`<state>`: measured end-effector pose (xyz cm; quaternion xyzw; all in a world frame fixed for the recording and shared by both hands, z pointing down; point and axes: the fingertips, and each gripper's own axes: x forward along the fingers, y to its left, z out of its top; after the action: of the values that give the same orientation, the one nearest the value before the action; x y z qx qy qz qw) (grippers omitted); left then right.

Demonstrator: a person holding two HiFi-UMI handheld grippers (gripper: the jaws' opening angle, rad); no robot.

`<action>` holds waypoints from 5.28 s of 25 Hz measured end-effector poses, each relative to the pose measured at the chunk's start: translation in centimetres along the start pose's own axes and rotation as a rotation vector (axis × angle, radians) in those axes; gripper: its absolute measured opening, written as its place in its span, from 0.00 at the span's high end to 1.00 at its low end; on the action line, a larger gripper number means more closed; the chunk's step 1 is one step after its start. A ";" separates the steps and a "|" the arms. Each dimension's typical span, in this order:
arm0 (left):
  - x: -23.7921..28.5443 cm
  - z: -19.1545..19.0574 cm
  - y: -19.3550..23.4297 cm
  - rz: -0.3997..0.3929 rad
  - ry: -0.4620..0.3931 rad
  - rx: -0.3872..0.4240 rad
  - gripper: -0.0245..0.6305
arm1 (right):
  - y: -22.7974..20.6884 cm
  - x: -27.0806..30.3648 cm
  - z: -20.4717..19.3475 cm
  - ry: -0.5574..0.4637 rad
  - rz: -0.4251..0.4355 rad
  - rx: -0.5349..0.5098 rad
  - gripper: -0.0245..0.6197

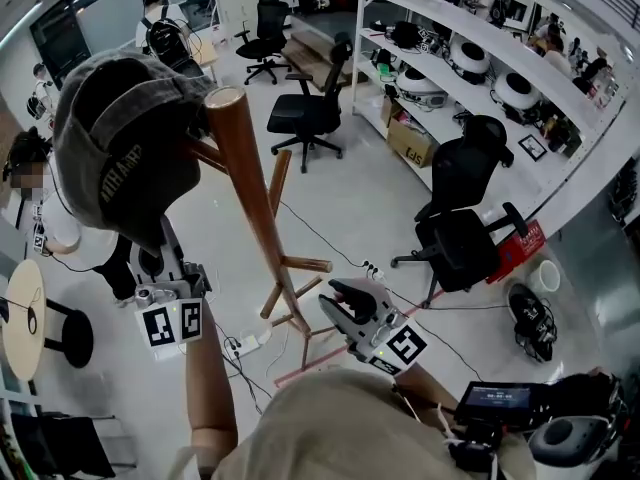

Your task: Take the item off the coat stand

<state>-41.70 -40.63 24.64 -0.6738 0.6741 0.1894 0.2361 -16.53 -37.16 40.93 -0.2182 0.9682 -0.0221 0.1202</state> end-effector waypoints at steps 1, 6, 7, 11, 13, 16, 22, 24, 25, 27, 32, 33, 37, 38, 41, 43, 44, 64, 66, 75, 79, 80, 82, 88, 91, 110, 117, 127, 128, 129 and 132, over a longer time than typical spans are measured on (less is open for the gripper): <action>0.0 0.2 0.3 0.002 0.003 0.000 0.91 | 0.3 0.0 0.1 0.001 -0.002 -0.001 0.77; -0.4 0.8 2.3 0.015 0.029 0.013 0.91 | 1.7 0.5 0.9 -0.004 -0.011 -0.018 0.77; -0.3 1.0 2.7 0.023 0.029 0.019 0.91 | 1.6 0.8 1.3 -0.009 -0.005 -0.028 0.77; -0.1 0.9 3.3 0.040 0.063 0.037 0.91 | 1.6 1.1 2.7 -0.017 -0.003 -0.045 0.77; -0.3 0.1 3.7 0.034 0.084 0.038 0.91 | 1.8 0.8 2.6 -0.011 -0.014 -0.038 0.77; -0.2 -1.0 4.7 0.043 0.114 0.025 0.91 | 1.8 1.0 2.6 -0.005 -0.017 -0.040 0.77; -1.3 -2.0 6.2 0.079 0.153 0.028 0.91 | 2.2 0.4 2.4 -0.010 -0.036 -0.016 0.77; -1.9 -2.2 6.6 0.089 0.160 0.027 0.91 | 2.4 0.3 2.2 -0.013 -0.033 -0.017 0.77; -2.2 -2.2 6.8 0.095 0.162 0.027 0.91 | 2.5 0.3 2.1 -0.016 -0.030 -0.017 0.77; -2.7 -2.2 7.1 0.102 0.166 0.029 0.91 | 2.9 0.3 2.1 -0.028 -0.024 -0.012 0.77; -3.9 -3.7 6.9 0.097 0.173 0.011 0.91 | 3.4 -0.7 0.9 -0.037 -0.028 -0.006 0.78; -4.0 -3.6 6.9 0.099 0.175 0.014 0.91 | 3.5 -1.0 0.6 -0.019 -0.022 -0.004 0.78; -3.8 -1.9 6.1 0.110 0.173 0.033 0.91 | 3.4 -2.0 1.0 -0.014 -0.007 0.017 0.79; -3.9 -1.4 6.0 0.112 0.170 0.036 0.91 | 3.5 -2.1 1.1 -0.016 -0.005 0.018 0.79; -4.8 -0.7 6.4 0.114 0.167 0.026 0.91 | 4.0 -1.9 1.1 -0.015 0.001 0.013 0.79; -5.4 -0.4 6.6 0.111 0.169 0.016 0.91 | 4.3 -1.7 1.1 -0.019 0.003 0.010 0.79; -5.6 -0.4 6.6 0.110 0.171 0.013 0.91 | 4.3 -1.6 1.1 -0.020 0.003 0.010 0.79; -10.0 -1.0 4.8 0.053 0.251 -0.203 0.91 | 5.4 -1.5 -1.2 0.037 -0.039 0.006 0.80; -10.6 -0.8 4.8 0.043 0.248 -0.215 0.91 | 5.7 -1.4 -1.0 0.029 -0.046 -0.002 0.80; -13.4 -0.7 4.1 -0.004 0.263 -0.241 0.91 | 6.6 -2.3 -1.0 0.022 -0.072 -0.045 0.80; -14.5 -0.5 3.6 -0.030 0.273 -0.247 0.91 | 6.4 -3.1 -0.6 0.008 -0.103 -0.054 0.80; -14.8 -0.5 3.4 -0.037 0.274 -0.250 0.91 | 6.4 -3.2 -0.5 0.003 -0.109 -0.046 0.80; -15.3 -0.6 3.2 -0.047 0.278 -0.258 0.91 | 6.4 -3.6 -0.6 -0.008 -0.119 -0.011 0.80; -17.1 -1.2 2.1 -0.086 0.294 -0.287 0.91 | 6.4 -4.5 -0.8 -0.025 -0.134 0.072 0.82; -17.7 -1.7 1.2 -0.107 0.308 -0.300 0.91 | 5.8 -5.1 -0.6 -0.034 -0.150 0.092 0.82; -22.1 -3.1 -1.9 -0.200 0.335 -0.394 0.91 | 7.5 -7.9 -0.2 -0.036 -0.214 0.067 0.90; -23.5 -3.7 -3.1 -0.209 0.339 -0.433 0.91 | 7.5 -8.0 -0.2 -0.036 -0.202 0.061 0.91; -25.4 -3.1 -7.1 -0.221 0.301 -0.431 0.91 | 7.1 -9.6 0.4 -0.031 -0.084 0.087 0.91; -25.8 -2.9 -7.6 -0.222 0.301 -0.432 0.91 | 7.2 -9.8 0.2 -0.013 -0.076 0.094 0.91; -26.1 -2.8 -8.1 -0.223 0.301 -0.435 0.91 | 7.1 -10.2 0.1 0.000 -0.071 0.099 0.91; -26.6 -2.6 -10.0 -0.218 0.309 -0.444 0.91 | 6.1 -11.7 0.4 0.009 -0.078 0.108 0.91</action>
<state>-32.43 -20.60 42.66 -0.7982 0.5679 0.2009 -0.0038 -8.71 -26.58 42.61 -0.2487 0.9569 -0.0800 0.1266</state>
